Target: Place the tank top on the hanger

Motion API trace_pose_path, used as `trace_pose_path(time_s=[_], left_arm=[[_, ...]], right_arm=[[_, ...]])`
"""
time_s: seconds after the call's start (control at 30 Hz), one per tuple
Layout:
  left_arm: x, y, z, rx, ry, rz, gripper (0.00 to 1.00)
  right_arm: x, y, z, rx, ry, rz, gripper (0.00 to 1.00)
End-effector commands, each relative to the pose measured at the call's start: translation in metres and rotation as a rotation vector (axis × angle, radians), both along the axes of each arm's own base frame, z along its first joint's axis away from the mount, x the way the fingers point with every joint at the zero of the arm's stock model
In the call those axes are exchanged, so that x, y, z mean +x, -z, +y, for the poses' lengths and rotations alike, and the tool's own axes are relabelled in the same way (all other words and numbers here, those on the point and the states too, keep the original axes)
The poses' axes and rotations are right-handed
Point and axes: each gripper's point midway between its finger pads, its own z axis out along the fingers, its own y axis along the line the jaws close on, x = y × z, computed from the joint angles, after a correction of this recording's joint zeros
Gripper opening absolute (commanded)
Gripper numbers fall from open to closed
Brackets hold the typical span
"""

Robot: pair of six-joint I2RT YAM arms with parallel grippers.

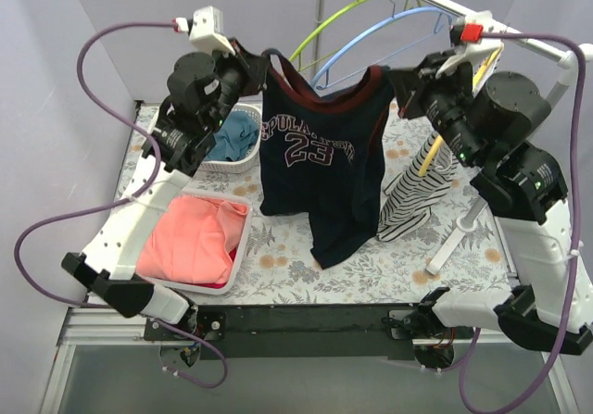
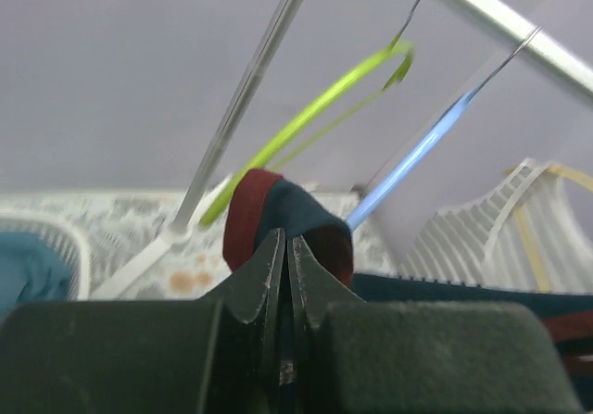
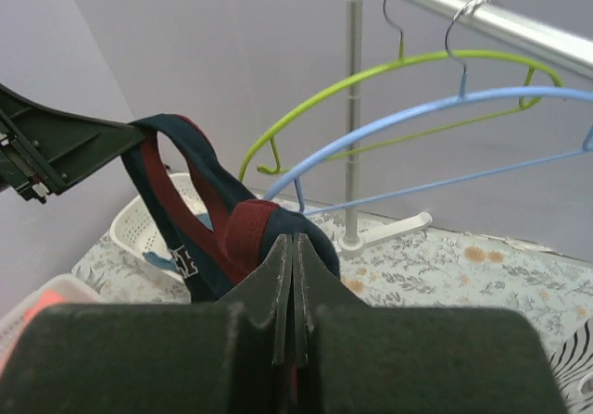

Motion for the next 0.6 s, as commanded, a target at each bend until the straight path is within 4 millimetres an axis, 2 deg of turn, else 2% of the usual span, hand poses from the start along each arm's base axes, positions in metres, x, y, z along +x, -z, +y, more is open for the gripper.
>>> trace_pose_path(time_s=[0.0, 0.03, 0.07, 0.1, 0.13, 0.17, 0.2, 0.23, 0.27, 0.3, 0.33, 0.4, 0.47, 0.57], left_arm=[[-0.028, 0.073, 0.016, 0.140, 0.019, 0.135, 0.00], [-0.044, 0.073, 0.027, 0.138, 0.016, 0.122, 0.00], [-0.049, 0.120, 0.029, 0.188, 0.021, 0.201, 0.00], [-0.059, 0.134, 0.027, 0.202, 0.060, 0.217, 0.00], [-0.072, 0.146, 0.031, 0.211, 0.085, 0.229, 0.00], [-0.078, 0.185, 0.031, 0.242, 0.100, 0.307, 0.00], [-0.088, 0.208, 0.024, 0.250, 0.159, 0.356, 0.00], [-0.095, 0.223, 0.020, 0.247, 0.191, 0.386, 0.00], [-0.101, 0.238, 0.017, 0.251, 0.211, 0.414, 0.00], [-0.109, 0.273, 0.016, 0.277, 0.227, 0.481, 0.00], [-0.116, 0.282, 0.006, 0.272, 0.262, 0.496, 0.00], [-0.126, 0.312, -0.002, 0.298, 0.290, 0.546, 0.00], [-0.130, 0.323, -0.012, 0.306, 0.300, 0.563, 0.00], [-0.133, 0.332, -0.020, 0.301, 0.307, 0.576, 0.00]], right_arm=[[-0.007, 0.084, 0.016, -0.028, -0.075, 0.170, 0.01], [-0.011, 0.107, 0.022, -0.034, -0.106, 0.220, 0.01], [-0.020, 0.129, 0.024, -0.037, -0.145, 0.263, 0.01], [-0.027, 0.184, 0.039, -0.062, -0.210, 0.391, 0.01], [-0.033, 0.213, 0.043, -0.073, -0.234, 0.453, 0.01], [-0.041, 0.233, 0.044, -0.066, -0.255, 0.494, 0.01], [-0.048, 0.255, 0.048, -0.066, -0.286, 0.541, 0.01], [-0.052, 0.301, 0.047, -0.080, -0.270, 0.629, 0.01], [-0.054, 0.315, 0.044, -0.082, -0.261, 0.649, 0.01], [-0.054, 0.331, 0.039, -0.092, -0.232, 0.673, 0.01], [-0.057, 0.353, 0.036, -0.093, -0.209, 0.717, 0.01], [-0.061, 0.366, 0.039, -0.089, -0.228, 0.739, 0.01], [-0.060, 0.383, 0.035, -0.105, -0.196, 0.767, 0.01], [-0.058, 0.391, 0.026, -0.122, -0.146, 0.767, 0.01]])
